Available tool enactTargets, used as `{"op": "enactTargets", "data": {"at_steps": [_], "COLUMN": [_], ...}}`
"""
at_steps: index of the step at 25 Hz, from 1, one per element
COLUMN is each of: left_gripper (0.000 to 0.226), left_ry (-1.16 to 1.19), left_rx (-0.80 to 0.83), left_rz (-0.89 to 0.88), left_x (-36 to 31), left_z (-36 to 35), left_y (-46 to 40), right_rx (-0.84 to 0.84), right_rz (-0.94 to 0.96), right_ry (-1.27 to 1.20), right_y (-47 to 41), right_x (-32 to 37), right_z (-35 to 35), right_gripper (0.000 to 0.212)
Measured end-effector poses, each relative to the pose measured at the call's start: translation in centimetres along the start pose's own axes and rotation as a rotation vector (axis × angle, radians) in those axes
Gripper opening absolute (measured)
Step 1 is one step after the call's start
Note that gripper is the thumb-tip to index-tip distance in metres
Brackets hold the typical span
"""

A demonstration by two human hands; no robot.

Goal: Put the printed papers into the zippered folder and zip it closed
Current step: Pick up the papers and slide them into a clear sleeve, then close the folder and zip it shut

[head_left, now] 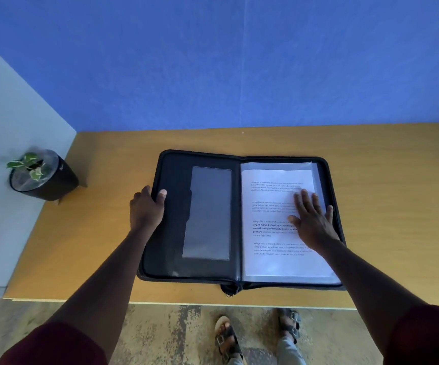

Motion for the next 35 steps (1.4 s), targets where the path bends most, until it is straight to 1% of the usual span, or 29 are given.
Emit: {"op": "enactTargets", "data": {"at_steps": [6,8,11,19,21,24,26,28,33,35], "left_gripper": [0.041,0.037,0.036,0.026,0.027,0.036,0.038,0.037,0.036,0.036], "left_ry": [-0.067,-0.063,-0.037,0.131,0.173,0.257,0.274,0.216,-0.131,-0.207], "left_rx": [-0.228,-0.265,-0.274,-0.127,-0.061,0.042,0.056,0.031,-0.001,0.018], "left_rz": [-0.07,-0.089,-0.115,-0.231,-0.248,-0.288,-0.308,-0.335,-0.469,-0.505], "left_x": [-4.4,-5.8,-8.1,-15.3,-17.5,-21.9,-24.9,-27.8,-34.9,-37.1], "left_z": [3.9,5.2,7.3,10.7,11.0,10.2,8.9,7.1,1.1,-1.7], "left_y": [1.1,1.6,2.8,6.1,7.0,8.6,9.8,11.1,14.0,14.9], "right_rx": [0.014,0.011,-0.002,-0.043,-0.069,-0.074,-0.081,-0.094,-0.096,-0.088], "right_rz": [-0.001,0.006,0.021,0.088,0.093,0.06,0.05,0.051,0.054,0.061], "right_ry": [0.005,0.006,-0.001,0.056,0.072,0.062,0.037,0.02,-0.031,-0.003], "right_y": [0.1,0.1,0.1,0.5,0.5,0.5,0.5,0.5,0.4,0.3], "right_x": [-0.1,-0.1,-0.2,-1.1,-2.0,-4.2,-5.7,-7.1,-11.0,-12.5], "right_z": [0.3,0.3,0.3,1.0,1.4,2.4,3.1,3.7,5.3,6.1], "right_gripper": [0.07,0.071,0.071,0.071,0.072,0.07,0.069,0.068,0.069,0.072]}}
Point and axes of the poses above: each hand's wrist, its own y-axis away from the middle knuckle, its own z-axis out of the back of the hand, x = y × z, the point moved 2 cm from there along -y, towards the middle knuckle, and after that the axes turned 9 degrees about -y, right-handed, at the moved point
